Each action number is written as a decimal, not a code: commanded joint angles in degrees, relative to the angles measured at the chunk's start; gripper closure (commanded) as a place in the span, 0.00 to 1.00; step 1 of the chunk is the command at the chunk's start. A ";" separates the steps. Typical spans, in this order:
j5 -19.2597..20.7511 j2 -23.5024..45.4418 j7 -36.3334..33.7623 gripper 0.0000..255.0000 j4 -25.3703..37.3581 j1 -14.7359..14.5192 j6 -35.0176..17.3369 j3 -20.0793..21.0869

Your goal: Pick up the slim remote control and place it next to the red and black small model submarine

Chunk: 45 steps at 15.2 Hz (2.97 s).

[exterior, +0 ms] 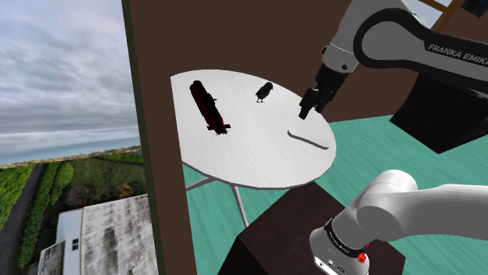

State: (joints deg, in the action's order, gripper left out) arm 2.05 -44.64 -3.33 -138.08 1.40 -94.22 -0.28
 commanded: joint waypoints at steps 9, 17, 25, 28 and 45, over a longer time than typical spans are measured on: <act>7.02 0.41 16.43 0.00 -8.01 1.65 -8.96 -11.29; 12.88 8.92 33.09 0.00 -9.75 2.47 -20.12 -23.78; 11.63 24.96 51.93 0.00 -5.13 -0.95 -32.07 -37.21; 7.04 32.93 60.95 0.00 -1.93 -3.52 -36.11 -42.33; -0.37 41.64 68.25 0.00 -2.86 -5.21 -43.81 -44.97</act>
State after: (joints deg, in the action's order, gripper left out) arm 1.69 -3.00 64.92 -140.94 -3.81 -138.03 -45.24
